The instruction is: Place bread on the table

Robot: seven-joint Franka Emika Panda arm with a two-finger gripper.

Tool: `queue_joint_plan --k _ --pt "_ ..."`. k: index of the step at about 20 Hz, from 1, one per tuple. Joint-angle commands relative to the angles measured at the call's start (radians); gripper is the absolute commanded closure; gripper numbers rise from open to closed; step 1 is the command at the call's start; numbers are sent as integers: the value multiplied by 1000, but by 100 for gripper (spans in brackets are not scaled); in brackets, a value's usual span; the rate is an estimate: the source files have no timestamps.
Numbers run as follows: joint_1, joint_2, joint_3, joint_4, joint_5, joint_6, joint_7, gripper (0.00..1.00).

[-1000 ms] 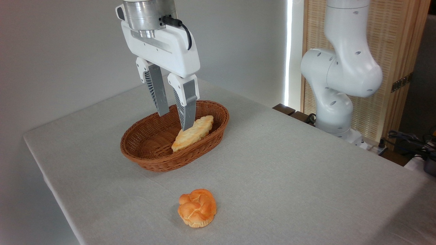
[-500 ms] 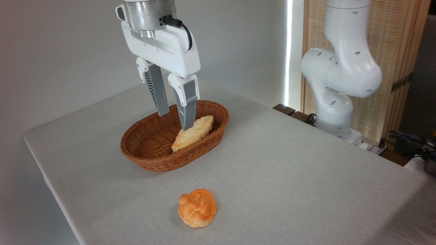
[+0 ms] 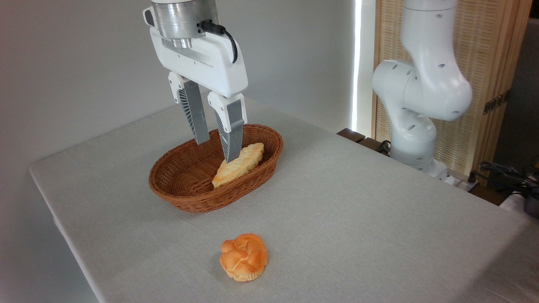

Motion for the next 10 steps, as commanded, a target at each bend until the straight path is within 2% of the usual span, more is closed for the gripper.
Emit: queue_joint_plan --k 1,4,10 --pt "10 9 -5 18 -7 -22 21 0" --pt "32 9 -11 19 -13 -22 39 0" --pt "33 9 -16 19 -13 -24 41 0"
